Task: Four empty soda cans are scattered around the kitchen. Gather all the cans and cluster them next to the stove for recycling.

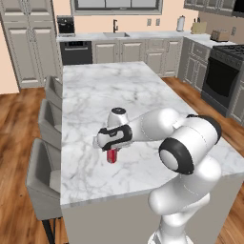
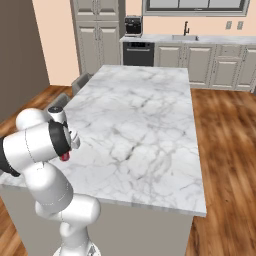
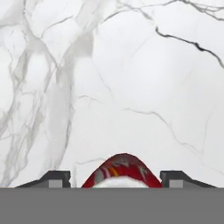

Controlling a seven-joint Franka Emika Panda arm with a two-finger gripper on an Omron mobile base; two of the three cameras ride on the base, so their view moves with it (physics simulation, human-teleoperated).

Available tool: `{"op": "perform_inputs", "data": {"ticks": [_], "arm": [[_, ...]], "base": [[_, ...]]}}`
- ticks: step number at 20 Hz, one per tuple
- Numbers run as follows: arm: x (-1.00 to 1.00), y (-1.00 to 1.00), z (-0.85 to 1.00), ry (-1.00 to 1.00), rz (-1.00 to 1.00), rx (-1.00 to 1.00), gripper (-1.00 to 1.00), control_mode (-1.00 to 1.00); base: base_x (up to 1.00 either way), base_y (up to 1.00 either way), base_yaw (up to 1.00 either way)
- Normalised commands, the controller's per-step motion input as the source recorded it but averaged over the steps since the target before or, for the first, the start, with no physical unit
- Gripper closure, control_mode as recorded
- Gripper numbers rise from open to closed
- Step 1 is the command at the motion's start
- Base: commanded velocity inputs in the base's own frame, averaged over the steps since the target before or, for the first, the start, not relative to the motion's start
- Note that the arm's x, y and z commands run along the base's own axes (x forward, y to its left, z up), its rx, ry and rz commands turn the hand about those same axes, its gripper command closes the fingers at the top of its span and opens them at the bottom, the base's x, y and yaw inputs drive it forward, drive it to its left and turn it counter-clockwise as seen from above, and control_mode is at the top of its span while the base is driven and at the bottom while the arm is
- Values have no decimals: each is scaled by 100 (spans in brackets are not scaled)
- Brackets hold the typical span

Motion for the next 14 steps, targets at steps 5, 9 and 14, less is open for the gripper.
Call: {"op": "perform_inputs", "data": {"ticks": [5,9,14], "arm": [[0,-4,0,0,0,0,100,-100],[-8,-2,0,0,-1,0,100,-100],[-17,-27,50,5,-1,0,100,-100]], "base": [[0,0,0],[0,0,0],[0,0,0]]}}
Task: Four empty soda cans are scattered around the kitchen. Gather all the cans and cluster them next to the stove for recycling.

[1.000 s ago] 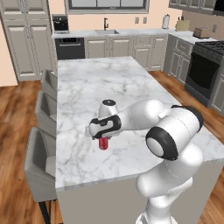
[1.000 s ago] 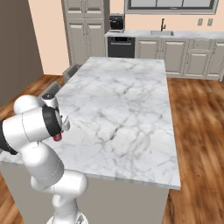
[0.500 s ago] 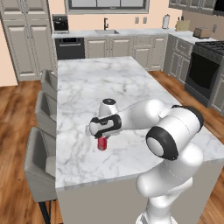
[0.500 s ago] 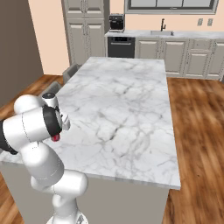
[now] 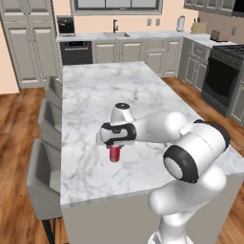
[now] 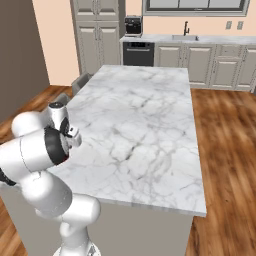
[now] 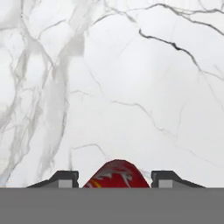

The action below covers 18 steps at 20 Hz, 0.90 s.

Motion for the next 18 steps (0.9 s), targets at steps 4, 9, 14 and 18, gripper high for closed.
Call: {"op": "perform_inputs", "data": {"ticks": [4,9,14,18], "arm": [[-63,-49,65,1,0,0,100,-100],[-92,-53,63,0,0,0,100,-100],[-100,-58,45,-1,0,0,100,-100],[-100,-52,21,-9,0,-2,100,-100]], "base": [[0,0,0],[0,0,0],[0,0,0],[0,0,0]]}}
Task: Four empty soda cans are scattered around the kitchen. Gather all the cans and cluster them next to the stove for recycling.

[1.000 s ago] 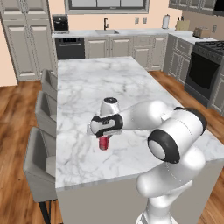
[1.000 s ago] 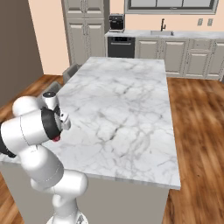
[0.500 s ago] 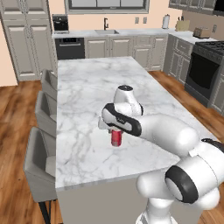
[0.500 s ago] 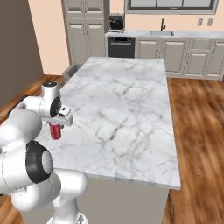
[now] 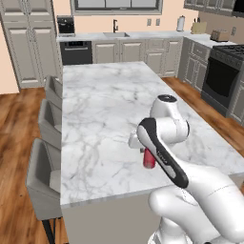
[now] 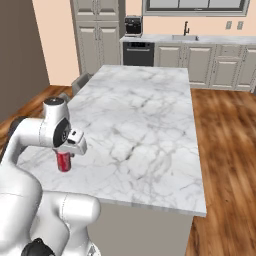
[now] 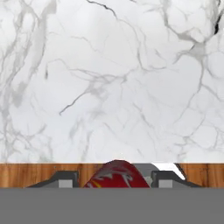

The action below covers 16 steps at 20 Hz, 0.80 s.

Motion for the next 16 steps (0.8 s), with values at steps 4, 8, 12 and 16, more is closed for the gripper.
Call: {"op": "perform_inputs", "data": {"ticks": [4,8,12,16], "arm": [[-100,-37,27,-8,0,-5,100,-100],[-86,-28,49,0,0,-4,100,-100],[-62,-18,69,0,0,-2,100,-100],[-50,-5,42,0,0,0,100,-100]], "base": [[0,0,0],[0,0,0],[0,0,0],[0,0,0]]}}
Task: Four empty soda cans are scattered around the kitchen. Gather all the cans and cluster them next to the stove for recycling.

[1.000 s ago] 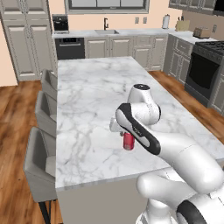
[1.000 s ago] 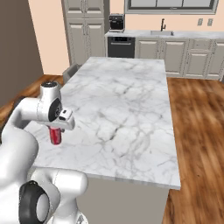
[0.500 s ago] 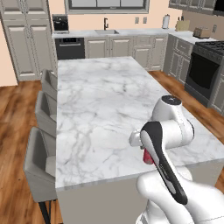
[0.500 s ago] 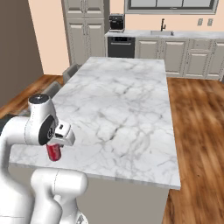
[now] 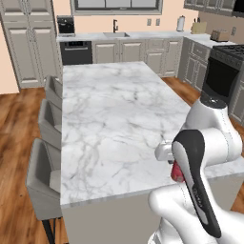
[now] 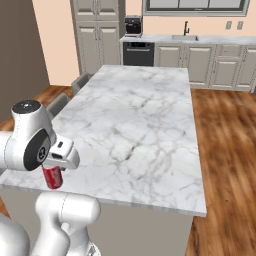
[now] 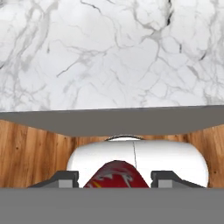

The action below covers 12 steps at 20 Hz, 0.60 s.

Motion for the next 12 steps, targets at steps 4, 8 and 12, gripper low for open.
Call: {"op": "perform_inputs", "data": {"ticks": [4,8,12], "arm": [[0,0,0,0,0,0,100,-100],[0,0,0,0,0,0,100,-100],[0,0,0,0,0,0,100,100]], "base": [[0,0,0],[0,0,0],[0,0,0]]}}
